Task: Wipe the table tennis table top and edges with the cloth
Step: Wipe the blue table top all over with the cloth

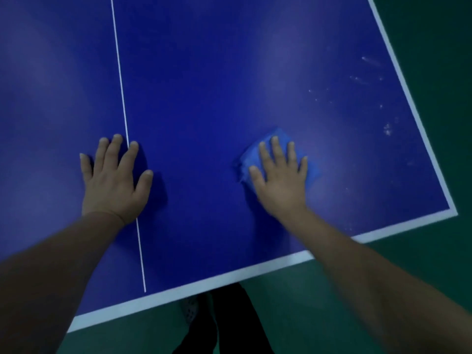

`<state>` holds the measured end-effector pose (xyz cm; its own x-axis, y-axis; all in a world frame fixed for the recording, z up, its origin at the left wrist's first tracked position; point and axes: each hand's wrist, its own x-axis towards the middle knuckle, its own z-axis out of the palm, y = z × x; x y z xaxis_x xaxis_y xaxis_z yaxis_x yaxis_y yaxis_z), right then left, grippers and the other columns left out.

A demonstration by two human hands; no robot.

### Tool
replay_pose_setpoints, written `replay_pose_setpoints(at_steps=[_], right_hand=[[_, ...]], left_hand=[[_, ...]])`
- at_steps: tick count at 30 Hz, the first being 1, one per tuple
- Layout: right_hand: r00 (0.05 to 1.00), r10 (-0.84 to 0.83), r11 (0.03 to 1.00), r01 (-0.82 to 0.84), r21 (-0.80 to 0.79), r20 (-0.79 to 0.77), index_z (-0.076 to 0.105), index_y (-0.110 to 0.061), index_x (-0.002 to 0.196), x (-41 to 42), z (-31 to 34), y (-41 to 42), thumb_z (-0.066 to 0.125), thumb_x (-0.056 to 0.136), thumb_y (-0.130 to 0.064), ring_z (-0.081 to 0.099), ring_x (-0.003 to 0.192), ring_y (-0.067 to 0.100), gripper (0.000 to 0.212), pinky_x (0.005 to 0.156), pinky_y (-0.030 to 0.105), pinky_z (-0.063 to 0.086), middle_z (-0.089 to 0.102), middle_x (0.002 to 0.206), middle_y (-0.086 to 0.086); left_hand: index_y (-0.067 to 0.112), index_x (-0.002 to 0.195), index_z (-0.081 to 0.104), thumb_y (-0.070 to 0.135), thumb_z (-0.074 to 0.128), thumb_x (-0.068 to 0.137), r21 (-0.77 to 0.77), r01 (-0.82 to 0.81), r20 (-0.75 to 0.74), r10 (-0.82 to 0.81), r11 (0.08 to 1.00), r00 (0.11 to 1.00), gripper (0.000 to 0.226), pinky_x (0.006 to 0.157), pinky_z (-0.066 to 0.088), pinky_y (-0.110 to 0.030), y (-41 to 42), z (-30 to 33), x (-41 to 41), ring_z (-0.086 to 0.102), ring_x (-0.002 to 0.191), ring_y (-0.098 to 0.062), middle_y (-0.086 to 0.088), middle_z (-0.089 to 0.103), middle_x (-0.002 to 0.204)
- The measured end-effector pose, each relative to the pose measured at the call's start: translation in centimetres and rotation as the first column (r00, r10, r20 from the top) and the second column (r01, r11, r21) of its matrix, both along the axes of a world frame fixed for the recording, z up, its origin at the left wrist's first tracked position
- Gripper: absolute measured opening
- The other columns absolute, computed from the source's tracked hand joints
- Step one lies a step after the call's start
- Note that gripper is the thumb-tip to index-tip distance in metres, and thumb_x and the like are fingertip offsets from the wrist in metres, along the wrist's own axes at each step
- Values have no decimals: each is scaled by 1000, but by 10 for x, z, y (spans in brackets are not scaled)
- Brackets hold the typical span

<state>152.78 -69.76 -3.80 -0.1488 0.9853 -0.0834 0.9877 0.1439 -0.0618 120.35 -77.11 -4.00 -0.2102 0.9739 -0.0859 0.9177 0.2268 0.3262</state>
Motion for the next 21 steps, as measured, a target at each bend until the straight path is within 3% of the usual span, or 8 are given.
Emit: replay_pose_setpoints(at_steps=[4,6,8,10,13,15,18,21], right_hand=[[947,316,949,-316,-4,-52,37,-33,155,-15,-3,-105,28,101,-61,18,154,31,61,120,62,14,25,166,-4],[938,344,939,-345,-14,-45,42,-32,152,11,-4,-104,34,99,-60,25,152,32,60,117,63,20,32,163,-3],[985,172,985,-172,-10,8,39,-32,153,51,-3,-80,31,96,-62,26,151,33,65,117,64,22,31,164,-2],[995,-87,992,92,-92,55,22,-35,159,99,3,-54,17,96,-66,11,155,30,70,121,61,11,14,169,-5],[922,-386,916,385,-110,15,10,-34,161,124,11,-40,11,99,-66,-2,156,28,69,122,61,3,1,170,-6],[893,-449,890,448,-81,5,12,-32,162,90,6,-50,16,102,-61,0,156,31,66,121,63,4,2,170,-4],[992,-125,992,125,-15,-23,28,-30,158,19,-1,-107,27,101,-57,14,154,35,64,120,63,9,19,168,-1],[952,305,951,-306,-30,-33,35,-33,154,20,-5,-150,36,99,-59,22,152,33,61,119,62,15,29,164,-2]], left_hand=[[12,158,27,61,20,93,-3,25,58,-25,1000,998,82,122,-11,-54,-4,3,-4,-5,156,-26,-13,8,168],[11,157,28,54,25,95,28,12,60,-14,1000,998,76,122,-9,-56,-20,7,5,-7,156,-26,-14,5,168],[10,155,31,47,29,96,50,-18,64,15,999,998,70,122,-7,-58,-52,8,26,-5,156,-27,-15,7,168],[10,155,33,47,29,96,42,26,52,-28,999,998,69,123,-5,-58,-90,5,53,-2,156,-27,-15,10,167],[11,156,32,49,26,98,1,151,-26,-151,989,988,69,123,-3,-57,-118,-4,75,1,156,-26,-12,15,167],[11,156,32,48,26,99,-21,148,-35,-148,989,988,68,124,-3,-56,-115,-5,75,2,156,-26,-13,18,166],[12,155,33,46,27,98,-31,149,-52,-151,988,987,67,124,-2,-57,-113,-3,76,3,156,-28,-13,21,165],[12,154,35,44,28,98,-27,138,-51,-140,990,989,66,124,-1,-57,-113,-2,78,5,156,-29,-13,22,164]])
